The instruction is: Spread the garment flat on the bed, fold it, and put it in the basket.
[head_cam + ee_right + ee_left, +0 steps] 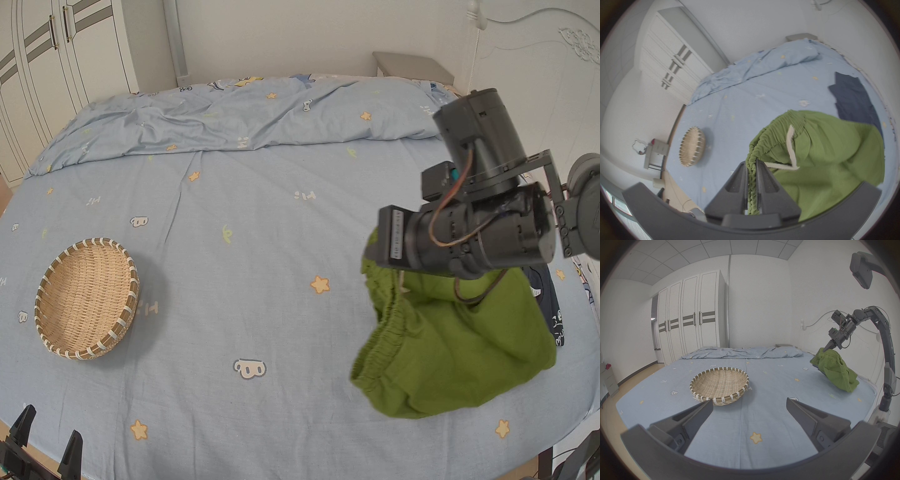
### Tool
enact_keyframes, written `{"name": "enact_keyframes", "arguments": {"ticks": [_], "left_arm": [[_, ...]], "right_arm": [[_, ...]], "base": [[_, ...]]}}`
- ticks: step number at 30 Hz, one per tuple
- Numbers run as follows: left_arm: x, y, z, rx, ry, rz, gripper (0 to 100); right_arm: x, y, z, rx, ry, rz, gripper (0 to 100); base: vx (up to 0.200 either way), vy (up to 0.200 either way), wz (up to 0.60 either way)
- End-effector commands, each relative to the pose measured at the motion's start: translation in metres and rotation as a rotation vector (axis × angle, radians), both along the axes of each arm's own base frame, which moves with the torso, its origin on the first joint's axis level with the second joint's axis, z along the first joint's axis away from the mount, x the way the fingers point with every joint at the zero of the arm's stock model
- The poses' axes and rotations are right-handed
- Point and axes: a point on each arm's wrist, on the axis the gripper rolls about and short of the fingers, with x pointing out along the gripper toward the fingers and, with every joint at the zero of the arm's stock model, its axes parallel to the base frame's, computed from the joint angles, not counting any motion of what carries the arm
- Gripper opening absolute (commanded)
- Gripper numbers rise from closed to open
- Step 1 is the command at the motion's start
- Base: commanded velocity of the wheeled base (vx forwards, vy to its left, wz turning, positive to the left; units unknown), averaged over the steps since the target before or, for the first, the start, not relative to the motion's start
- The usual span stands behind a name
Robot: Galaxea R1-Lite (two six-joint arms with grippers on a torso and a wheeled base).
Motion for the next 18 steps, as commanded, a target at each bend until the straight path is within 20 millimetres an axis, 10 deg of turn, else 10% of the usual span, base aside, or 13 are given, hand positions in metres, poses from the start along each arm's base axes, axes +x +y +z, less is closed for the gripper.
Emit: {"name": "enact_keyframes", "arguments": {"ticks": [1,18], "left_arm": [[0.0,0.0,-0.005,0.0,0.0,-0.001,100],[0.0,0.0,-0.005,0.001,0.0,-0.001,100]], "right_arm": [[-0.004,0.05,-0.025,0.005,-0.001,0.093,0],[0.012,0.141,-0.046,0.067,-0.062,0.195,0]], "base": [[0.0,0.0,0.0],[0.0,0.0,0.0]]}}
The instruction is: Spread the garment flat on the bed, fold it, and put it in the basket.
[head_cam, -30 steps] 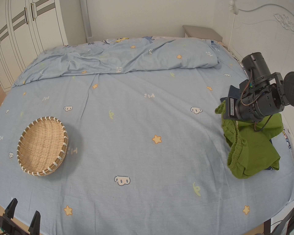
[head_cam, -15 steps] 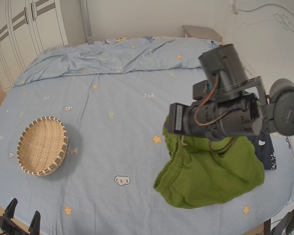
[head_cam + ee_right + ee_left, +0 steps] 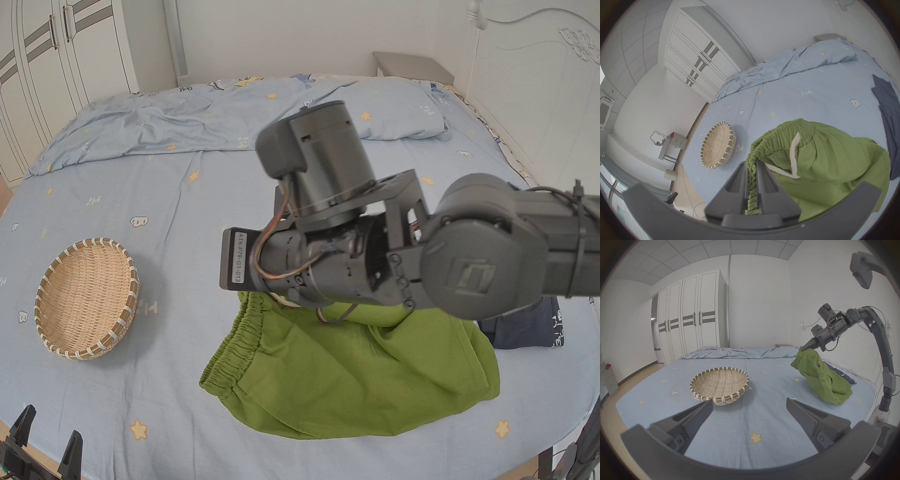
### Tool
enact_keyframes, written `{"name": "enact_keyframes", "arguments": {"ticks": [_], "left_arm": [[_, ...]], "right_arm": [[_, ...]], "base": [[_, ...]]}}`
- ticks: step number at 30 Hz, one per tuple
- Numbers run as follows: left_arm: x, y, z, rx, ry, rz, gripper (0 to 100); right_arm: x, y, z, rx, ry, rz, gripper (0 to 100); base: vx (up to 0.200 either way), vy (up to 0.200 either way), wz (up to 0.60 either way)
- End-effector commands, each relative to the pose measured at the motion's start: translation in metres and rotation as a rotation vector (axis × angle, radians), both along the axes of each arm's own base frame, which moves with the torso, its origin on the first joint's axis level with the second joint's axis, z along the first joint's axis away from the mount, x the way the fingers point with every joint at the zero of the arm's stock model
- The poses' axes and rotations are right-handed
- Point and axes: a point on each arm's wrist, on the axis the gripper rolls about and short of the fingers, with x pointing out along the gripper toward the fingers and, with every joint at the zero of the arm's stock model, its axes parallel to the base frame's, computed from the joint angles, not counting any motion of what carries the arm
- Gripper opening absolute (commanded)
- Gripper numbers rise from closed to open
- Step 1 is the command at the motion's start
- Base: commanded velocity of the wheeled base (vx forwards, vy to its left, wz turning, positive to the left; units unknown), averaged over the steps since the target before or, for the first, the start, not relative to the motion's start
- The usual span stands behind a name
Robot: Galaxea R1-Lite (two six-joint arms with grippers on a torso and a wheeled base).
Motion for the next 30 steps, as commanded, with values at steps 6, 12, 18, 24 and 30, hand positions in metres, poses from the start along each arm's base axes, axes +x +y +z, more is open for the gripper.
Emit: {"name": "enact_keyframes", "arguments": {"ticks": [6,12,18,24,30], "left_arm": [[0.0,0.0,-0.005,0.0,0.0,0.0,100],[0.0,0.0,-0.005,0.003,0.001,0.0,100],[0.0,0.0,-0.004,0.005,-0.002,0.001,100],[-0.02,0.0,0.091,-0.045,-0.189,-0.046,100],[0.039,-0.007,0.099,-0.127,0.195,-0.301,100]], "right_arm": [[0.013,0.019,-0.028,-0.051,0.023,0.005,100],[0.01,0.021,-0.042,-0.137,0.044,0.033,100],[0.014,-0.006,-0.044,-0.167,0.084,-0.011,100],[-0.016,-0.103,-0.004,-0.092,0.136,0.003,100],[-0.046,-0.193,0.01,-0.003,0.162,-0.056,100]], "base": [[0.0,0.0,0.0],[0.0,0.0,0.0],[0.0,0.0,0.0],[0.0,0.0,0.0],[0.0,0.0,0.0]]}}
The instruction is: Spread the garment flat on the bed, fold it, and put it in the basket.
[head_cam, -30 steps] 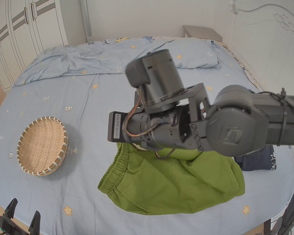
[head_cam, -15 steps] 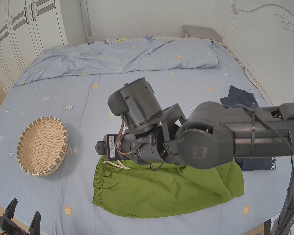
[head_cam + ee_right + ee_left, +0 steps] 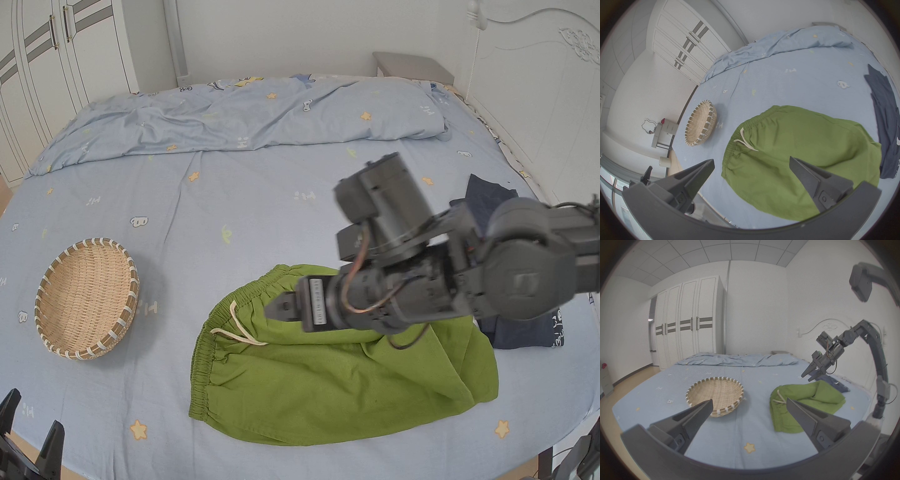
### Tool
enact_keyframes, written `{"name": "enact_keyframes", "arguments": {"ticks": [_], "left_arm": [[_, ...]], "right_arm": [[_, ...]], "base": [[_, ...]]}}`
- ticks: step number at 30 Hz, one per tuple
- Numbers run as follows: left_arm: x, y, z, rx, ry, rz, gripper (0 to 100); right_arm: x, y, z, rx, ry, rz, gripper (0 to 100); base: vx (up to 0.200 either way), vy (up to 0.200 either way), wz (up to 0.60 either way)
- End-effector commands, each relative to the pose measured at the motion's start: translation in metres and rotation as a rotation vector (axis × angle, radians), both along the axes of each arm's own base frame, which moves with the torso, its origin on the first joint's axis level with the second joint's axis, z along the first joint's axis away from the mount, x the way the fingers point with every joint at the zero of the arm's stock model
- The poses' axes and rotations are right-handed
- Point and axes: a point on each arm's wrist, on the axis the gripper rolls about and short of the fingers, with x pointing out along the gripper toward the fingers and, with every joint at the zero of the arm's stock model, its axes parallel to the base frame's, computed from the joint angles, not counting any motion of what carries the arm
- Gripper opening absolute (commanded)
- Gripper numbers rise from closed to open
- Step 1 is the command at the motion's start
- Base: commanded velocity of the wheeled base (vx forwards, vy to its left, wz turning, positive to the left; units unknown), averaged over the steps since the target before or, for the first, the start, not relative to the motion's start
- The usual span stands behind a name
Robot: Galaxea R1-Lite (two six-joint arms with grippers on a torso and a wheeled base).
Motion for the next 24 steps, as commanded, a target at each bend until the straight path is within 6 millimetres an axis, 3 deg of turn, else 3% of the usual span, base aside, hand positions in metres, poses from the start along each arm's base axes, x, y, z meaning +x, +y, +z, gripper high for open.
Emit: {"name": "enact_keyframes", "arguments": {"ticks": [1,2,4,6,8,9,10,12,14,15,18,19,21,24], "left_arm": [[0.058,-0.007,0.061,-0.143,0.331,-0.27,100],[0.071,-0.009,0.06,-0.217,0.414,-0.306,100],[0.077,-0.009,0.06,-0.254,0.454,-0.321,100],[0.111,-0.014,0.046,-0.4,0.658,-0.409,100],[0.12,-0.015,0.039,-0.434,0.716,-0.439,100],[0.136,-0.017,0.024,-0.472,0.806,-0.493,100],[0.145,-0.018,0.013,-0.492,0.858,-0.519,100],[0.148,-0.018,0.009,-0.495,0.871,-0.531,100],[0.173,-0.02,-0.02,-0.494,0.954,-0.563,100],[0.174,-0.02,-0.021,-0.493,0.958,-0.563,100],[0.199,-0.021,-0.063,-0.371,1.011,-0.606,100],[0.2,-0.021,-0.067,-0.358,1.014,-0.612,100],[0.209,-0.021,-0.096,-0.248,1.012,-0.666,100],[0.209,-0.022,-0.112,-0.238,1.01,-0.677,100]], "right_arm": [[-0.053,-0.147,0.04,0.147,0.006,-0.104,100],[-0.057,-0.159,0.037,0.158,0.011,-0.125,100],[-0.059,-0.166,0.035,0.163,0.015,-0.135,100],[-0.072,-0.194,0.026,0.211,0.03,-0.166,100],[-0.076,-0.202,0.024,0.233,0.033,-0.169,100],[-0.081,-0.212,0.02,0.269,0.035,-0.161,100],[-0.082,-0.215,0.019,0.282,0.039,-0.156,100],[-0.082,-0.215,0.018,0.284,0.039,-0.154,100],[-0.084,-0.217,0.014,0.277,0.054,-0.156,100],[-0.084,-0.217,0.014,0.276,0.055,-0.157,100],[-0.087,-0.218,-0.002,0.25,0.099,-0.166,100],[-0.087,-0.218,-0.003,0.249,0.1,-0.167,100],[-0.086,-0.218,-0.004,0.249,0.1,-0.166,100],[-0.085,-0.217,-0.003,0.253,0.088,-0.159,100]], "base": [[0.0,0.0,0.0],[0.0,0.0,0.0],[0.0,0.0,0.0],[0.0,0.0,0.0],[0.0,0.0,0.0],[0.0,0.0,0.0],[0.0,0.0,0.0],[0.0,0.0,0.0],[0.0,0.0,0.0],[0.0,0.0,0.0],[0.0,0.0,0.0],[0.0,0.0,0.0],[0.0,0.0,0.0],[0.0,0.0,0.0]]}}
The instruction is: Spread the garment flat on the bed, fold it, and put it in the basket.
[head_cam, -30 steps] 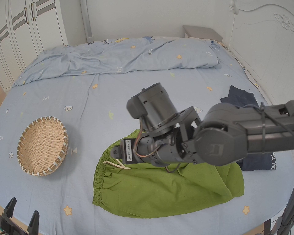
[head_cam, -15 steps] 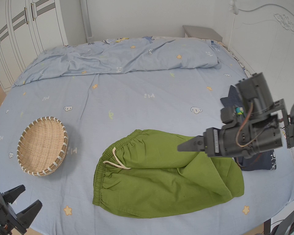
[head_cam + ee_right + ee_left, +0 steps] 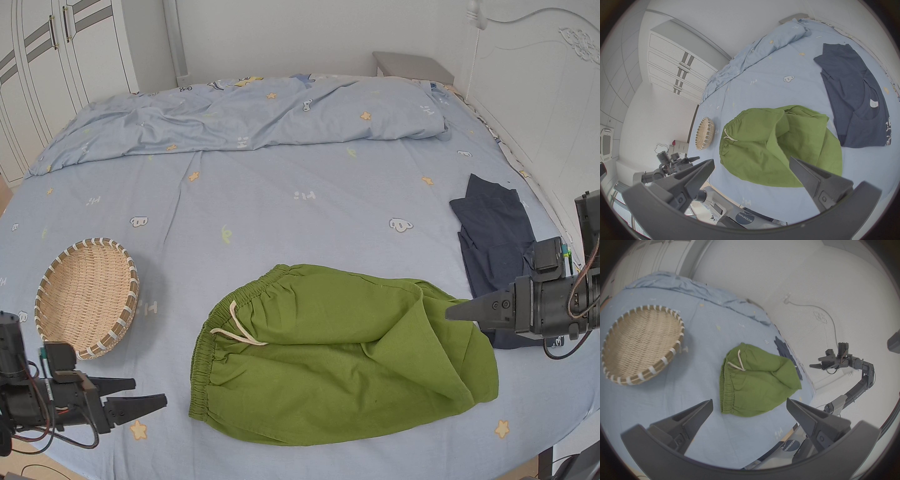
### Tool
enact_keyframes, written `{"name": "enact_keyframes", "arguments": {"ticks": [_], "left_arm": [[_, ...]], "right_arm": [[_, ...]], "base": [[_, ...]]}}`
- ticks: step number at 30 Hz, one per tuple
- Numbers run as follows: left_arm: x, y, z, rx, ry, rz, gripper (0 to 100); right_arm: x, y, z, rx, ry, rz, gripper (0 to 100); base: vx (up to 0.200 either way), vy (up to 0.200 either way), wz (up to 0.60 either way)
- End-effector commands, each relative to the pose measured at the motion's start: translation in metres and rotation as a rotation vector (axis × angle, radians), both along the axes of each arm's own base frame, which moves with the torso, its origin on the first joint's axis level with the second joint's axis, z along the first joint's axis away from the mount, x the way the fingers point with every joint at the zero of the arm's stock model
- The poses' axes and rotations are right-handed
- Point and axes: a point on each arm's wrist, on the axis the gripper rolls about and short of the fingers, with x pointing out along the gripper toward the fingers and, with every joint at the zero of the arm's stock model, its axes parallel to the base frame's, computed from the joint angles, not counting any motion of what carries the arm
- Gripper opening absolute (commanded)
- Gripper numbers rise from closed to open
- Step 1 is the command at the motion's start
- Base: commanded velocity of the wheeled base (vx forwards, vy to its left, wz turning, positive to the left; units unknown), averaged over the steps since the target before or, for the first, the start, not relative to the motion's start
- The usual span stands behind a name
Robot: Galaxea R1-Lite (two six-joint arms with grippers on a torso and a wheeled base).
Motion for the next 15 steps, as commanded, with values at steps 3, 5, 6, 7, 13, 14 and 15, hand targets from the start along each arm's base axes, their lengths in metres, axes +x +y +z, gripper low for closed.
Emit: {"name": "enact_keyframes", "arguments": {"ticks": [3,5,6,7,13,14,15], "left_arm": [[0.054,-0.007,-0.131,0.028,0.266,-0.214,100],[0.059,-0.007,-0.138,0.015,0.258,-0.2,100],[0.059,-0.007,-0.138,0.015,0.258,-0.2,100],[0.063,-0.008,-0.143,0.003,0.258,-0.19,100],[0.065,-0.011,-0.143,-0.038,0.279,-0.168,100],[0.065,-0.014,-0.141,-0.053,0.285,-0.167,100],[0.065,-0.016,-0.139,-0.056,0.281,-0.177,100]], "right_arm": [[-0.023,-0.027,-0.019,0.041,0.005,-0.012,100],[-0.022,-0.027,-0.019,0.04,0.005,-0.011,100],[-0.022,-0.027,-0.019,0.04,0.005,-0.011,100],[-0.022,-0.026,-0.019,0.039,0.007,-0.01,100],[-0.022,-0.027,-0.02,0.039,0.007,-0.013,100],[-0.022,-0.027,-0.02,0.039,0.007,-0.013,100],[-0.022,-0.026,-0.02,0.038,0.009,-0.01,100]], "base": [[0.0,0.0,0.0],[0.0,0.0,0.0],[0.0,0.0,0.0],[0.0,0.0,0.0],[0.0,0.0,0.0],[0.0,0.0,0.0],[0.0,0.0,0.0]]}}
